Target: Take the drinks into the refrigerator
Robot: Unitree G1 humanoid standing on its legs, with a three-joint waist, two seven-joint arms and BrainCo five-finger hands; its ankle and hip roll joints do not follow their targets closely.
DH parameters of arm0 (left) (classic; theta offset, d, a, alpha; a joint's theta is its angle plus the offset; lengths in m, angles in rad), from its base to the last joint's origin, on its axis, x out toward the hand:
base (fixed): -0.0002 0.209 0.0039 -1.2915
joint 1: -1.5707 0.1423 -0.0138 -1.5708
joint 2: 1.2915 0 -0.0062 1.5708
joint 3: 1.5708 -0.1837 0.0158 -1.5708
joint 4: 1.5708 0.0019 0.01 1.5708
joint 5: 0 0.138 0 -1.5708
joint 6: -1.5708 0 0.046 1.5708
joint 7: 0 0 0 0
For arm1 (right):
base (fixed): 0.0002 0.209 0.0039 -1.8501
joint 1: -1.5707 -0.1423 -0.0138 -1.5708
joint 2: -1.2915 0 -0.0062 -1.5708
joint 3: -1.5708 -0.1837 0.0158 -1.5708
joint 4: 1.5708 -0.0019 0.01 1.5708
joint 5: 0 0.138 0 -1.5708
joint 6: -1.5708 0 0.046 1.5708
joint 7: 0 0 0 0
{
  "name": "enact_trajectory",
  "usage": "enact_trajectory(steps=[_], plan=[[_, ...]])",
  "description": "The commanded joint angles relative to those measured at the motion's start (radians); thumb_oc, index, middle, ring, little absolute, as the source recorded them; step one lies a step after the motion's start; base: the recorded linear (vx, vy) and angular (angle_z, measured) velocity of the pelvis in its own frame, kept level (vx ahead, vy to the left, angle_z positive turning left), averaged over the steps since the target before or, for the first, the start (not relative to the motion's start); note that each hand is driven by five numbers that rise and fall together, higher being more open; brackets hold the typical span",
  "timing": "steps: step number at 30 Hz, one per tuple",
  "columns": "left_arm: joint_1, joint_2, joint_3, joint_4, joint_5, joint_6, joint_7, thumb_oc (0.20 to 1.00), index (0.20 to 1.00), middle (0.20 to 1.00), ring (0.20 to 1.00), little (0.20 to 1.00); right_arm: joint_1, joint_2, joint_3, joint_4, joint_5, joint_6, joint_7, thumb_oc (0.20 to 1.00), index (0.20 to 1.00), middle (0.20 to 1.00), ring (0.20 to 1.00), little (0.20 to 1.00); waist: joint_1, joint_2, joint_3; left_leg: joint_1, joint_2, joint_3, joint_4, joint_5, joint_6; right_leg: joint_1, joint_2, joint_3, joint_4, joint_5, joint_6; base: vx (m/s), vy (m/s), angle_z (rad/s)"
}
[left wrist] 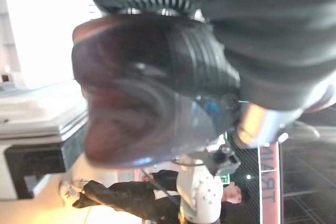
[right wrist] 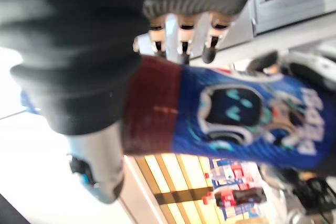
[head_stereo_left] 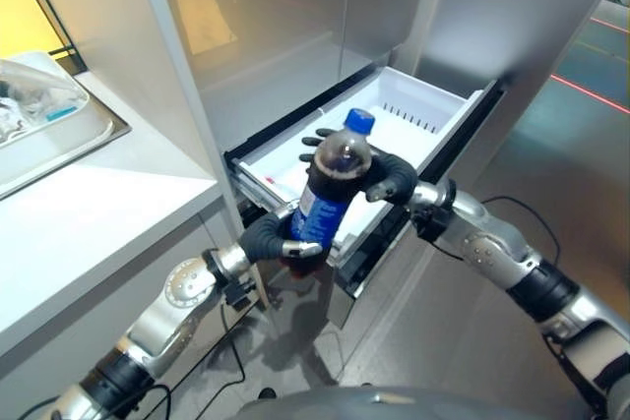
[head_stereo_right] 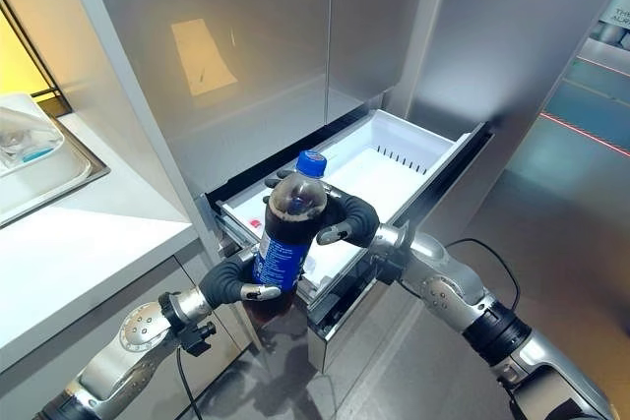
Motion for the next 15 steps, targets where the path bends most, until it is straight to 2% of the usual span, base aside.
enact_trajectory(steps=[1, 8, 15], plan=[[-0.136, -0.041, 0.054, -0.022, -0.016, -0.105, 0.013, 0.200, 0.200, 0.200, 0.200, 0.200, -0.010, 0.007, 0.015, -0.042, 0.054, -0.002, 0.038, 1.000, 1.000, 1.000, 1.000, 1.000, 0.004, -0.020, -0.013, 0.002, -0.058, -0.049, 0.009, -0.078, 0.084, 0.033, 0.016, -0.045, 0.066, -0.114, -0.007, 0.00, 0.000, 0.00], [-0.133, -0.040, 0.056, -0.022, -0.016, -0.106, 0.013, 0.200, 0.200, 0.200, 0.200, 0.200, -0.015, -0.006, 0.046, -0.078, 0.059, 0.013, 0.055, 1.000, 1.000, 1.000, 1.000, 1.000, 0.010, -0.021, -0.009, -0.001, -0.059, -0.056, 0.009, -0.075, 0.084, 0.036, 0.016, -0.052, 0.061, -0.113, -0.007, 0.00, 0.000, 0.00], [-0.141, -0.049, 0.048, -0.001, -0.004, -0.102, 0.018, 0.200, 0.200, 0.200, 0.200, 0.200, -0.032, 0.047, 0.053, -0.064, 0.068, 0.007, 0.044, 1.000, 1.000, 1.000, 1.000, 1.000, 0.016, -0.018, -0.005, -0.005, -0.063, -0.062, 0.010, -0.074, 0.086, 0.037, 0.014, -0.058, 0.061, -0.112, -0.006, 0.00, 0.000, 0.00]])
